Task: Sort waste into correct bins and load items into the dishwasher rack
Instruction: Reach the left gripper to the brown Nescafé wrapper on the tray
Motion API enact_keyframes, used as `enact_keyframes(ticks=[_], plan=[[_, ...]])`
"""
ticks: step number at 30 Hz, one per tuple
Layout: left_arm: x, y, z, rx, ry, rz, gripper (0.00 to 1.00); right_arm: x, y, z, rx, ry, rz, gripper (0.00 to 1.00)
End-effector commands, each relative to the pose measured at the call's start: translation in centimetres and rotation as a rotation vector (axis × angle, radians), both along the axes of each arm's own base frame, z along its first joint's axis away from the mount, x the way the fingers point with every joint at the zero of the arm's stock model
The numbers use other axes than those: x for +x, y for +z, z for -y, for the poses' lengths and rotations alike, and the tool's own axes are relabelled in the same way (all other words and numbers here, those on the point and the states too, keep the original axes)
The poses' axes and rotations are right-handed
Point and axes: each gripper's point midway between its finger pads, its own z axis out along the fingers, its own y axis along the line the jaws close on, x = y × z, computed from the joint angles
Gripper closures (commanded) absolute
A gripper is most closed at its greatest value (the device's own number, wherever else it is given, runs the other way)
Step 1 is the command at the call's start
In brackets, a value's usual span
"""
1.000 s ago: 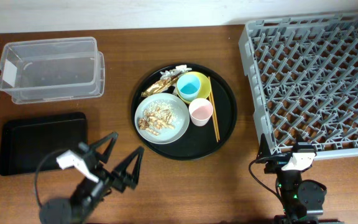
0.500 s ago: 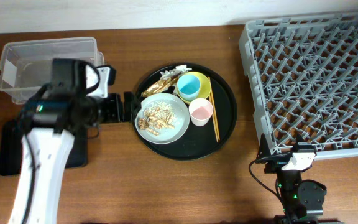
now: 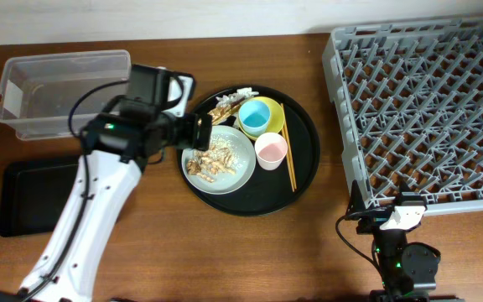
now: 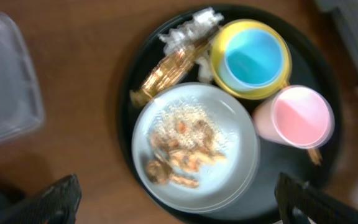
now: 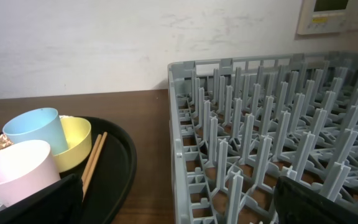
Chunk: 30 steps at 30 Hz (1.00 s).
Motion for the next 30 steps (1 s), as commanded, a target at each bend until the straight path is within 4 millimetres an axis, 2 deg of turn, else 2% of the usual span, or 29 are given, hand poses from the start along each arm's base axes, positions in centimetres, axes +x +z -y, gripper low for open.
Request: enact_keyframes(ticks=[1,3,6,11,15,17,19,21,22,25,30], plan=[[1.7,0.9,-1.4,0.185,0.022,0.032,0.01,0.0,-0.3,0.0,-0.007,-0.002,-0.003,0.02],[2.1,1.3,-1.3,0.2,0.022,-0.032,0.01,0.0,-0.3,0.0,-0.007,-0.002,-0.003,0.02],[3.7,2.4,-0.9,0.237,0.013,-0.089,0.01,0.0,-0.3,0.0,-0.007,-0.002,-0.003,0.02],[7.9,3.6,0.5,0.193,0.025,0.032,0.01,0.0,-0.3,0.0,-0.007,-0.002,-0.003,0.02],[9.6,3.7,1.9,0.138,0.004,0.082,0.01,0.0,-0.3,0.0,-0.007,-0.002,-0.003,0.02],[10.9,2.6,2.4,0.134,0.004,0.09,0.01,0.0,-0.3,0.0,-0.007,-0.002,-0.003,0.02],[11.9,0.4,2.7,0.144,0.002,0.064,0.02,0.0,-0.3,0.0,-0.007,-0.002,-0.004,0.02],[12.7,-2.7,3.0,0.162,-0.003,0.009,0.2,0.0,-0.4,0.0,-0.007,-0.002,-0.008,0.02],[12.9,-4.2,3.2,0.168,-0.008,-0.017,0.25,0.0,-0.4,0.0,-0.007,-0.002,-0.008,0.02],[13.4,-8.3,4.2,0.172,-0.066,-0.081,0.28,0.0,-0.4,0.0,-0.007,-0.002,-0.008,0.02],[14.1,-12.8,4.7,0.179,-0.081,-0.142,0.34,0.0,-0.4,0.0,-0.007,-0.002,-0.008,0.02]])
